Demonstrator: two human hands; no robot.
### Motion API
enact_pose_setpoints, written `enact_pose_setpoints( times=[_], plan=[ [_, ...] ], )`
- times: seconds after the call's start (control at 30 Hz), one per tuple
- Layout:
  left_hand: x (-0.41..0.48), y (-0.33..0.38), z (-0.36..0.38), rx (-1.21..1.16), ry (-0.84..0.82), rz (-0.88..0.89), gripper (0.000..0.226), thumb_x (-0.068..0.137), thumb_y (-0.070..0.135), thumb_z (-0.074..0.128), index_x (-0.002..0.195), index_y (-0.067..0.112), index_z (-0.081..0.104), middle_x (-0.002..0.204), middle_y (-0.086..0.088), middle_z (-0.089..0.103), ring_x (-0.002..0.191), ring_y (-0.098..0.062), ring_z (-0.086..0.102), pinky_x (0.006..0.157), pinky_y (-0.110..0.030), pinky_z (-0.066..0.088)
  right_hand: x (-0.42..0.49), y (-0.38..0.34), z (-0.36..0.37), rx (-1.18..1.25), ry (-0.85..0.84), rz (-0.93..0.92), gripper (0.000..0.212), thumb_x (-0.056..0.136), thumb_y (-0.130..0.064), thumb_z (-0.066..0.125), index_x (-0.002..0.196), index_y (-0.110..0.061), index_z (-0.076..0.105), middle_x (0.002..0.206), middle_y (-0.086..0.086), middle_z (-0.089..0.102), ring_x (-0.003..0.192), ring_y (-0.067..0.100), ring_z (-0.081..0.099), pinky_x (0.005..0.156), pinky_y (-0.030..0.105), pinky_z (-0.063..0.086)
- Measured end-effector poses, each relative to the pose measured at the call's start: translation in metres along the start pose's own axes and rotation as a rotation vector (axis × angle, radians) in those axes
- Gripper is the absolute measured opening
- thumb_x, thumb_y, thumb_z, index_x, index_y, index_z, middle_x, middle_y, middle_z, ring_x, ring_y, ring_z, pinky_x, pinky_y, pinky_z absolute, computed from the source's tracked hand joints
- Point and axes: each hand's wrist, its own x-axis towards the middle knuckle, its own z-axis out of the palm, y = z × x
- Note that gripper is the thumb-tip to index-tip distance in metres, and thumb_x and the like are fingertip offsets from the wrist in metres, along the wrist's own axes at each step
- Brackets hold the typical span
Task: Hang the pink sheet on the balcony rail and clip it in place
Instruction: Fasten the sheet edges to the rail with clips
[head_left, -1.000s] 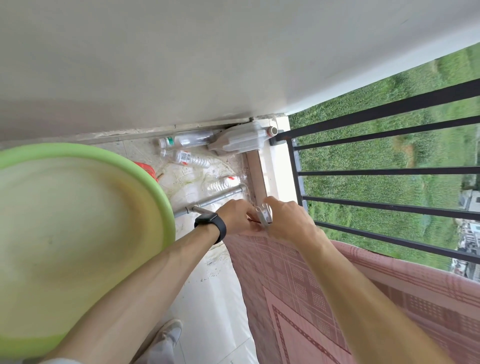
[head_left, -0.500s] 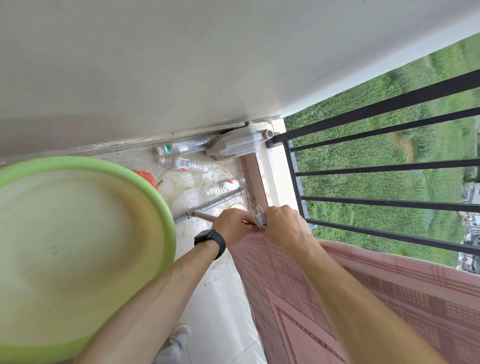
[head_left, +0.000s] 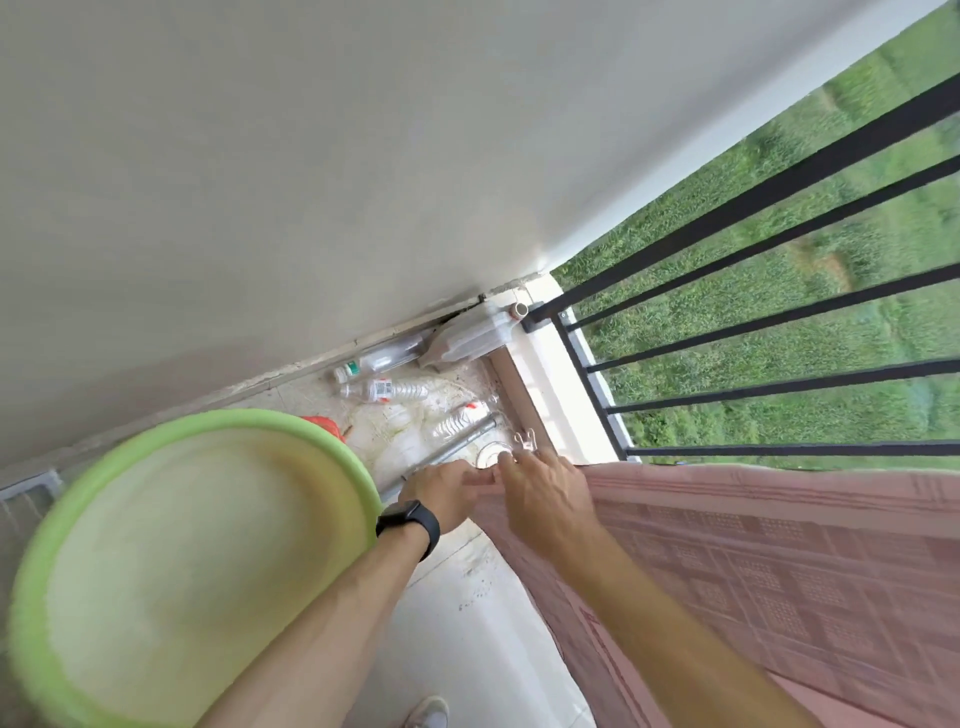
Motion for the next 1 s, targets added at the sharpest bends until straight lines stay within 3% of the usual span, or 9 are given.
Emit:
enact_pose_setpoints(
  times=[0.13, 0.23, 0.3, 0.47, 0.57, 0.67, 0.83, 0.93, 1.0],
  plan=[
    [-0.068, 0.029, -0.041, 0.355, 0.064, 0.048, 0.037, 0.088, 0.039, 0.049, 0.124, 0.035, 0.06, 0.119, 0.002, 0.069, 0.113, -0.024, 0.059, 0.093, -0.035, 0.047, -0.078, -0.013, -0.014, 0.404, 0.169, 0.069, 0.022, 0.083, -0.017, 0.059, 0.101, -0.019, 0.072, 0.1, -0.007, 0.072, 0.094, 0.021, 0.065, 0.067, 0.029, 0.048],
    [-0.126, 0.061, -0.063, 0.516, 0.111, 0.072, 0.042, 0.091, 0.036, 0.05, 0.132, 0.034, 0.055, 0.126, 0.0, 0.064, 0.119, -0.024, 0.056, 0.099, -0.036, 0.042, -0.139, -0.011, -0.036, 0.638, 0.152, 0.18, 0.031, 0.094, -0.028, 0.049, 0.118, -0.031, 0.07, 0.12, -0.016, 0.067, 0.113, 0.011, 0.058, 0.084, 0.023, 0.044],
    [-0.163, 0.083, -0.069, 0.576, 0.157, 0.117, 0.044, 0.09, 0.034, 0.052, 0.134, 0.033, 0.053, 0.132, 0.002, 0.061, 0.124, -0.023, 0.053, 0.104, -0.036, 0.038, -0.178, -0.003, -0.059, 0.714, 0.251, 0.213, 0.029, 0.095, -0.025, 0.052, 0.115, -0.029, 0.072, 0.12, -0.015, 0.068, 0.111, 0.009, 0.057, 0.089, 0.024, 0.044],
    [-0.245, 0.144, -0.059, 0.706, 0.205, 0.242, 0.045, 0.089, 0.035, 0.052, 0.135, 0.035, 0.053, 0.129, 0.002, 0.064, 0.122, -0.024, 0.055, 0.102, -0.038, 0.042, -0.259, 0.025, -0.092, 0.672, 0.42, 0.241, 0.038, 0.091, -0.031, 0.035, 0.093, -0.016, 0.069, 0.095, -0.004, 0.071, 0.093, 0.019, 0.064, 0.085, 0.035, 0.048],
    [-0.297, 0.183, -0.035, 0.82, 0.258, 0.327, 0.042, 0.09, 0.037, 0.048, 0.132, 0.041, 0.055, 0.127, 0.007, 0.064, 0.118, -0.022, 0.057, 0.095, -0.035, 0.047, -0.322, 0.04, -0.096, 0.626, 0.552, 0.27, 0.029, 0.094, -0.028, 0.042, 0.088, -0.019, 0.069, 0.09, -0.005, 0.068, 0.092, 0.019, 0.061, 0.077, 0.03, 0.042],
    [-0.34, 0.217, -0.005, 0.987, 0.329, 0.491, 0.038, 0.091, 0.036, 0.046, 0.127, 0.038, 0.059, 0.126, 0.009, 0.064, 0.113, -0.021, 0.059, 0.089, -0.033, 0.048, -0.394, 0.053, -0.088, 0.682, 0.778, 0.354, 0.017, 0.091, -0.019, 0.056, 0.086, -0.014, 0.071, 0.089, 0.001, 0.07, 0.091, 0.028, 0.061, 0.077, 0.038, 0.052],
    [-0.396, 0.287, 0.032, 1.066, 0.561, 0.773, 0.029, 0.083, 0.028, 0.056, 0.108, 0.033, 0.069, 0.115, 0.004, 0.069, 0.108, -0.027, 0.062, 0.09, -0.039, 0.048, -0.496, 0.084, -0.074, 0.699, 0.918, 0.468, 0.026, 0.096, -0.032, 0.056, 0.117, -0.029, 0.071, 0.125, -0.009, 0.069, 0.13, 0.025, 0.051, 0.102, 0.046, 0.047],
    [-0.423, 0.341, 0.043, 1.054, 0.663, 0.946, 0.029, 0.08, 0.031, 0.05, 0.102, 0.03, 0.069, 0.113, 0.004, 0.069, 0.105, -0.025, 0.062, 0.084, -0.036, 0.049, -0.549, 0.103, -0.086, 0.65, 1.04, 0.52, 0.028, 0.097, -0.037, 0.055, 0.122, -0.032, 0.068, 0.13, -0.012, 0.065, 0.135, 0.02, 0.045, 0.104, 0.046, 0.046],
    [-0.438, 0.375, 0.047, 0.971, 0.728, 1.046, 0.03, 0.084, 0.034, 0.053, 0.11, 0.032, 0.068, 0.122, 0.003, 0.066, 0.113, -0.024, 0.059, 0.092, -0.039, 0.047, -0.577, 0.116, -0.097, 0.591, 1.117, 0.555, 0.029, 0.097, -0.036, 0.056, 0.124, -0.031, 0.068, 0.131, -0.01, 0.064, 0.134, 0.02, 0.045, 0.106, 0.044, 0.044]
  ],
)
